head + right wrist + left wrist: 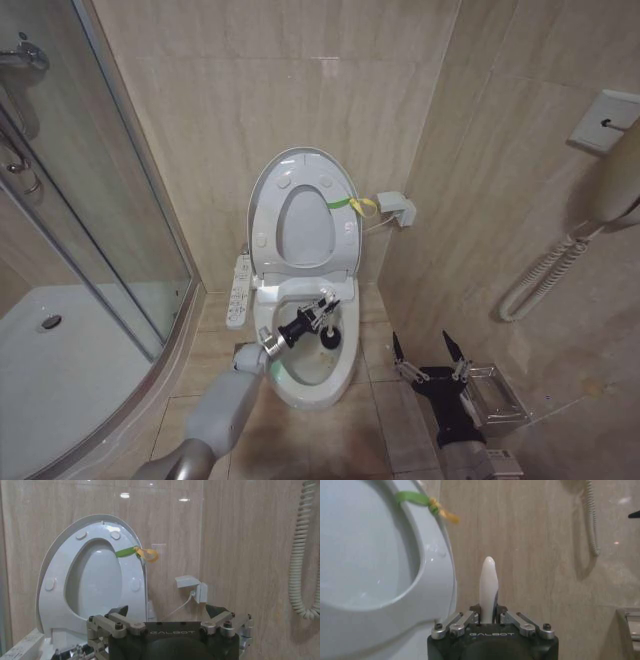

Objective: Open the toilet lid, clean the toilet bowl with a toilet brush, close the toilet lid, and flush.

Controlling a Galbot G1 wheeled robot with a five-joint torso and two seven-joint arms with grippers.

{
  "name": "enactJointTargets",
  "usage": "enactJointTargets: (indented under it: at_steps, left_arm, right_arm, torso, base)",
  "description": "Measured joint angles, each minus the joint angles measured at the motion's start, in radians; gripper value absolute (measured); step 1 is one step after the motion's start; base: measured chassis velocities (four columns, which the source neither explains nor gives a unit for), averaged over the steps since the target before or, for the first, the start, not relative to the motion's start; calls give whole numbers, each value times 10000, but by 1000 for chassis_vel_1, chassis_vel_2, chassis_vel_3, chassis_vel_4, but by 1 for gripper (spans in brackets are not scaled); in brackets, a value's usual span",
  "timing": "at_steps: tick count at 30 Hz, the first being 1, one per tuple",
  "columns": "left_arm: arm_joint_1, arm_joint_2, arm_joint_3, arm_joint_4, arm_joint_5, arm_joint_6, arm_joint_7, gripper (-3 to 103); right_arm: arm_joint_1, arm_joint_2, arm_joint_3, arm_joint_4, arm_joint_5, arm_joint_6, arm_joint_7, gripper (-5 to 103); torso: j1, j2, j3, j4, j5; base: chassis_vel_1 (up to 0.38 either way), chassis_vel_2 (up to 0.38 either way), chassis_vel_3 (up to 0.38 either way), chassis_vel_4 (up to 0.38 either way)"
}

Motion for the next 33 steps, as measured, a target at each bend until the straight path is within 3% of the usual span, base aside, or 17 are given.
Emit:
enactJointTargets:
  at_steps: [8,19,33]
  left_arm:
    - [109,-142,-359,1133,131,-196,77,19]
    - [-1,-160,-29,-730,-685,164,-243,19]
    - [590,-171,-392,84,-666,60,-26,19]
  right_arm:
    - [0,0,0,0,0,0,0,100]
    - [0,0,0,0,0,0,0,100]
    - [0,0,0,0,0,0,0,100]
  torso:
    - [0,0,0,1,-1]
    - [0,0,1,-4,-2]
    - [0,0,0,1,-1]
  base:
    - [0,0,0,0]
    - [0,0,0,0]
    - [0,0,0,0]
